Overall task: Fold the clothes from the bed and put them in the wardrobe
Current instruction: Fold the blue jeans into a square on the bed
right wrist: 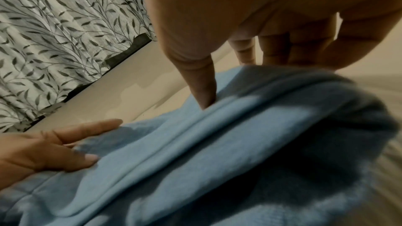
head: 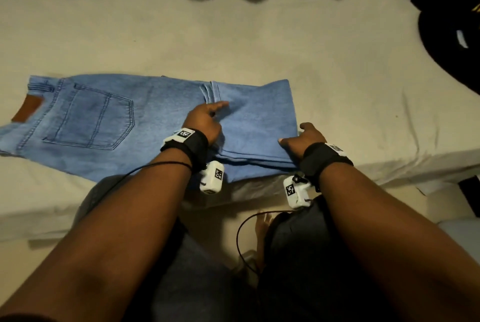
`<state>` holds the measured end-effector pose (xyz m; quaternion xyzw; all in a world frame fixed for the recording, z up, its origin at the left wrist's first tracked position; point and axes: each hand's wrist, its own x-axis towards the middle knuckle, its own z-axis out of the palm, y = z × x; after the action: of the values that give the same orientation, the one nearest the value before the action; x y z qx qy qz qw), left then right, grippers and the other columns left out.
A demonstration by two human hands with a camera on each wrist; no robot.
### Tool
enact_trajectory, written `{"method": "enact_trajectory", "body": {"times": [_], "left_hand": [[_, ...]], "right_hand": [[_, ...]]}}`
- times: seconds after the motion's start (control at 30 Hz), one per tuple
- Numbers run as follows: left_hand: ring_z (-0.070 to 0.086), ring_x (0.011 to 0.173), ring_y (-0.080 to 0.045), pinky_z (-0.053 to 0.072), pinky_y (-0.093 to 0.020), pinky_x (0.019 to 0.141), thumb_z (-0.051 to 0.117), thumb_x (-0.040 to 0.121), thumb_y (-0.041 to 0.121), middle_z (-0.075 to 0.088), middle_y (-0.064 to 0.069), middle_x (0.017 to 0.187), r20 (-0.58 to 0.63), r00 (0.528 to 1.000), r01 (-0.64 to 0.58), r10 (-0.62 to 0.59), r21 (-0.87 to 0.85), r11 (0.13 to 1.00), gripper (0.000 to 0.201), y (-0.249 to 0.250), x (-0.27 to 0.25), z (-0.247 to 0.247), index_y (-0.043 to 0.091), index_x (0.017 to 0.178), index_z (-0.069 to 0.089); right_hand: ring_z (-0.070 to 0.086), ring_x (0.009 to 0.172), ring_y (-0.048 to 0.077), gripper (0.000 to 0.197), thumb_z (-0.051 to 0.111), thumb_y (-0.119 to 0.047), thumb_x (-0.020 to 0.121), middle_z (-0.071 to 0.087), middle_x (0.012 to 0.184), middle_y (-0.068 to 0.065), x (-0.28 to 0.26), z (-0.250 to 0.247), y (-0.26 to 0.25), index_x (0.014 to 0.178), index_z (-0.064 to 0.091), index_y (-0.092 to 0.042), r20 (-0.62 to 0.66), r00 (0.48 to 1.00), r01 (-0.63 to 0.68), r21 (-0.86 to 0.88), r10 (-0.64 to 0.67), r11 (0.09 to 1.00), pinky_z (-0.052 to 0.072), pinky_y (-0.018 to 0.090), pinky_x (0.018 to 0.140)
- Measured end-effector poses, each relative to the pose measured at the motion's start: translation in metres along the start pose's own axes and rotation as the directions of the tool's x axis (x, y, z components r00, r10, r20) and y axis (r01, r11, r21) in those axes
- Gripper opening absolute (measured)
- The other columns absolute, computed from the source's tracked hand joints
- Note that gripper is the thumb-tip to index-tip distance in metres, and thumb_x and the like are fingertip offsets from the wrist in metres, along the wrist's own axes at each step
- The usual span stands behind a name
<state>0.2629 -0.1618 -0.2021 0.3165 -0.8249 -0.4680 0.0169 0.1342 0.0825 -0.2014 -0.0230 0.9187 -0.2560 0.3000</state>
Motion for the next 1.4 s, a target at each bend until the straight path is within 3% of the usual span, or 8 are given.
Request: {"method": "enact_trajectory", "body": {"times": [0.33,0.43,0.6,0.77,0.87,1.0,1.2,1.4], "left_hand": [[0.04,0.143,-0.031,0.031,-0.032,0.116,0.076,0.089,0.02,0.042,-0.014,0.156,-0.02,0.994,0.105,-0.104,0.299,0.948,0.073,-0.088,-0.027,-0.069,0.011,0.153,0.042],[0.041,0.14,-0.032,0.033,-0.034,0.116,0.076,0.089,0.036,0.035,-0.014,0.157,-0.026,0.995,0.098,-0.094,0.262,0.96,0.077,-0.092,-0.032,-0.063,0.024,0.155,0.038],[0.044,0.136,-0.03,0.031,-0.022,0.112,0.077,0.088,0.014,0.027,-0.012,0.154,-0.015,0.996,0.089,-0.089,0.328,0.941,0.042,-0.088,-0.036,-0.062,0.024,0.127,0.069],[0.037,0.137,-0.041,0.043,-0.052,0.108,0.084,0.077,0.026,0.021,-0.009,0.157,0.008,0.977,0.175,-0.212,0.538,0.825,0.054,-0.075,-0.046,-0.064,0.035,0.126,0.064],[0.027,0.143,-0.04,0.042,-0.058,0.105,0.068,0.085,0.037,0.022,-0.01,0.162,-0.027,0.991,-0.081,0.13,0.655,0.751,0.045,-0.057,-0.056,-0.044,0.031,0.129,0.059],[0.01,0.154,-0.034,0.025,-0.059,0.118,0.049,0.097,0.045,0.016,-0.005,0.167,0.167,0.958,-0.284,0.233,0.645,0.709,0.056,-0.042,-0.065,0.008,0.032,0.15,0.037],[-0.011,0.155,-0.032,0.0,-0.052,0.124,0.033,0.087,0.083,-0.014,0.004,0.17,0.153,0.985,-0.038,-0.077,0.632,0.774,0.089,-0.077,-0.063,0.019,0.044,0.16,0.0],[-0.025,0.152,-0.034,-0.006,-0.056,0.122,0.048,0.044,0.107,-0.03,0.003,0.165,0.25,0.953,-0.041,-0.171,0.667,0.744,0.144,-0.071,-0.061,0.014,0.044,0.156,-0.019]], "right_hand": [[0.061,0.116,0.03,0.098,0.082,-0.057,0.062,0.06,0.136,0.007,-0.006,0.032,-0.023,0.145,0.042,-0.024,0.083,0.996,0.044,-0.059,-0.039,0.997,0.051,0.039,0.101],[0.06,0.117,0.035,0.083,0.073,-0.046,0.079,0.058,0.137,0.011,-0.004,0.036,-0.03,0.148,0.035,-0.021,0.072,0.997,0.014,-0.081,-0.009,0.997,0.048,0.038,0.102],[0.052,0.13,0.035,0.086,0.078,-0.03,0.087,0.051,0.147,0.014,-0.002,0.029,-0.035,0.155,0.027,-0.015,0.04,0.999,0.03,-0.089,-0.027,0.996,0.042,0.035,0.104],[0.04,0.139,0.039,0.102,0.077,-0.034,0.084,0.035,0.158,0.015,-0.014,0.033,-0.027,0.16,0.009,-0.027,0.023,0.999,0.049,-0.227,-0.045,0.973,0.036,0.044,0.112],[0.016,0.149,0.038,0.105,0.071,-0.041,0.08,0.007,0.166,0.008,-0.03,0.05,-0.038,0.156,-0.002,-0.045,-0.047,0.967,0.209,-0.42,-0.251,0.883,0.025,0.056,0.117],[-0.002,0.155,0.031,0.09,0.057,-0.052,0.093,-0.009,0.169,0.0,-0.059,0.101,-0.059,0.159,-0.004,-0.039,0.141,0.815,0.536,-0.552,-0.562,0.639,0.021,0.059,0.118],[-0.025,0.152,0.022,0.107,0.023,-0.1,0.069,-0.03,0.163,-0.012,-0.031,0.098,-0.017,0.153,-0.019,-0.048,0.251,0.939,0.343,-0.613,-0.237,0.711,-0.009,0.066,0.116],[-0.035,0.148,0.025,0.135,0.046,-0.104,0.05,-0.044,0.156,-0.011,-0.021,0.079,-0.011,0.146,-0.031,-0.051,0.352,0.919,0.359,-0.565,-0.176,0.743,-0.005,0.071,0.116]]}}
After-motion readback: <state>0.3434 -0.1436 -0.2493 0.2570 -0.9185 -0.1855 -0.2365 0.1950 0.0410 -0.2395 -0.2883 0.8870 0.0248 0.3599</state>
